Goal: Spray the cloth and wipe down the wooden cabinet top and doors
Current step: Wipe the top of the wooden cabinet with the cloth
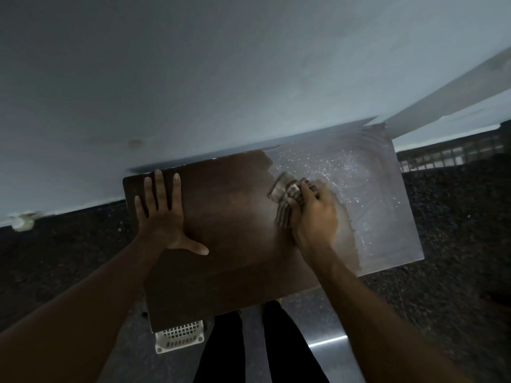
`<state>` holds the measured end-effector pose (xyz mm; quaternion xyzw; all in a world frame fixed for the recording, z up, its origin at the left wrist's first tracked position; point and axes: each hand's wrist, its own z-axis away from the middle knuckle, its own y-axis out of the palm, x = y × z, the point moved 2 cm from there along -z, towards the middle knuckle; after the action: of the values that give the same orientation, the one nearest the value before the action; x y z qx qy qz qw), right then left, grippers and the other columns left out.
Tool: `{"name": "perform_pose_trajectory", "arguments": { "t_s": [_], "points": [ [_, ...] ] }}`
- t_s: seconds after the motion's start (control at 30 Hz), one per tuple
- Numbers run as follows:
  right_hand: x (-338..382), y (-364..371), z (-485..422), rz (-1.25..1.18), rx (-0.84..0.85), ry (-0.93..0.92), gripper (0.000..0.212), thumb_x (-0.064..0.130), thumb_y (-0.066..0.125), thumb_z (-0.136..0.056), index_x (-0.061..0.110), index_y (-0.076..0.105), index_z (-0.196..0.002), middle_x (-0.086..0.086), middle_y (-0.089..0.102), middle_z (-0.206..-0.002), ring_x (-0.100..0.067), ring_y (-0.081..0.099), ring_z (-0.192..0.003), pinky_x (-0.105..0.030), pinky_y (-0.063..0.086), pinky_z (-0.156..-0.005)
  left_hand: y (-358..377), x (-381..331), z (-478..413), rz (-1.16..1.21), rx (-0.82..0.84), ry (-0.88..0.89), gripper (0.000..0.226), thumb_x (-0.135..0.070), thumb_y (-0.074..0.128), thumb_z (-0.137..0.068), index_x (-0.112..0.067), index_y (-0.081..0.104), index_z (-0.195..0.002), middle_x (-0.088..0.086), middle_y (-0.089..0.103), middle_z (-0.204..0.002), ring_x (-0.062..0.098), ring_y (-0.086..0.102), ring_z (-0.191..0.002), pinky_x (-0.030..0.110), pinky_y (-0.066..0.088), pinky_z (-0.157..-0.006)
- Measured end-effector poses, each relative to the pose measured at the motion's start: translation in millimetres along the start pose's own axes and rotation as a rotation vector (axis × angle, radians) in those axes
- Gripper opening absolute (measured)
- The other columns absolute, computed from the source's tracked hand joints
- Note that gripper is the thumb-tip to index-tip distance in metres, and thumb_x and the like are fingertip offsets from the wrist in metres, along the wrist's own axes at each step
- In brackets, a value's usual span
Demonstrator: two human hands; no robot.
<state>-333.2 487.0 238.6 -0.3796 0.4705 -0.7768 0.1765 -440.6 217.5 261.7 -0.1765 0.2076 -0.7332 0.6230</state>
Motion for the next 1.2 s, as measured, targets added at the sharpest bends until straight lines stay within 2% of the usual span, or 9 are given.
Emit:
{"name": "perform_pose_trajectory", "arguments": {
  "t_s": [0.13,0.27,0.37,0.47,0.67,0.83,1.0,1.1,1.2],
  "points": [
    [48,14,1,-0.025,0.112,-0.069,0.041,0.019,0.053,-0.097,0.021,0.05,-0.138,-0.012,0.047,-0.126,-0.03,0.052,-0.106,-0.046,0.049,-0.088,-3,-4,1,-0.013,0.034,-0.05,0.181,-0.086,0.079,-0.028,-0.024,-0.056,-0.13,0.012,-0.067,-0.131,0.036,-0.053,-0.131,0.061,-0.016,-0.118],
    [54,11,27,0.146,0.285,-0.358,0.061,0.025,0.069,-0.09,0.019,0.044,-0.145,-0.01,0.043,-0.133,-0.027,0.053,-0.109,-0.044,0.056,-0.088,-7,-7,2,-0.024,0.057,-0.07,0.181,-0.085,0.08,-0.028,-0.022,-0.056,-0.131,0.012,-0.067,-0.131,0.036,-0.052,-0.131,0.06,-0.016,-0.117],
    [27,-4,26,0.208,0.364,-0.488,0.069,0.029,0.079,-0.077,0.027,0.051,-0.14,-0.006,0.045,-0.137,-0.027,0.051,-0.115,-0.045,0.059,-0.081,-8,-8,2,-0.029,0.068,-0.084,0.18,-0.084,0.08,-0.03,-0.022,-0.056,-0.13,0.012,-0.067,-0.13,0.036,-0.053,-0.131,0.06,-0.015,-0.118],
    [0,-23,7,0.152,0.242,-0.385,0.056,0.024,0.079,-0.078,0.026,0.06,-0.131,-0.007,0.055,-0.125,-0.028,0.058,-0.101,-0.044,0.059,-0.073,-7,-8,2,-0.028,0.072,-0.09,0.18,-0.084,0.08,-0.03,-0.023,-0.057,-0.129,0.011,-0.068,-0.129,0.034,-0.053,-0.131,0.059,-0.015,-0.118],
    [34,-11,-49,0.07,0.053,-0.064,0.033,0.023,0.069,-0.089,0.018,0.063,-0.121,-0.007,0.053,-0.115,-0.028,0.055,-0.098,-0.046,0.055,-0.08,-6,-7,4,-0.002,0.053,-0.047,0.178,-0.085,0.08,-0.029,-0.026,-0.056,-0.13,0.009,-0.065,-0.134,0.034,-0.052,-0.132,0.059,-0.017,-0.117],
    [84,8,-18,0.13,0.199,-0.27,0.05,0.021,0.067,-0.091,0.015,0.048,-0.137,-0.009,0.046,-0.125,-0.029,0.05,-0.108,-0.042,0.054,-0.082,-6,-7,3,-0.005,0.045,-0.048,0.179,-0.085,0.079,-0.029,-0.025,-0.054,-0.131,0.009,-0.064,-0.135,0.034,-0.052,-0.132,0.06,-0.015,-0.118],
    [56,0,9,0.181,0.353,-0.541,0.067,0.027,0.074,-0.084,0.022,0.046,-0.144,-0.005,0.044,-0.129,-0.025,0.049,-0.111,-0.042,0.057,-0.078,-5,-6,4,-0.001,0.045,-0.042,0.18,-0.085,0.08,-0.028,-0.025,-0.053,-0.134,0.009,-0.064,-0.135,0.034,-0.053,-0.131,0.06,-0.014,-0.118],
    [29,-13,-9,0.214,0.303,-0.521,0.063,0.024,0.076,-0.079,0.025,0.055,-0.139,-0.005,0.052,-0.121,-0.027,0.058,-0.097,-0.042,0.059,-0.072,-7,-7,4,-0.001,0.06,-0.046,0.179,-0.084,0.081,-0.031,-0.025,-0.054,-0.132,0.01,-0.065,-0.134,0.034,-0.053,-0.131,0.059,-0.015,-0.117],
    [20,-23,-46,0.164,0.123,-0.281,0.052,0.024,0.071,-0.087,0.023,0.057,-0.137,-0.008,0.054,-0.12,-0.025,0.058,-0.095,-0.041,0.057,-0.079,-8,-8,4,-0.006,0.062,-0.052,0.178,-0.084,0.08,-0.033,-0.023,-0.055,-0.132,0.011,-0.065,-0.135,0.034,-0.053,-0.131,0.059,-0.016,-0.117]
  ]
}}
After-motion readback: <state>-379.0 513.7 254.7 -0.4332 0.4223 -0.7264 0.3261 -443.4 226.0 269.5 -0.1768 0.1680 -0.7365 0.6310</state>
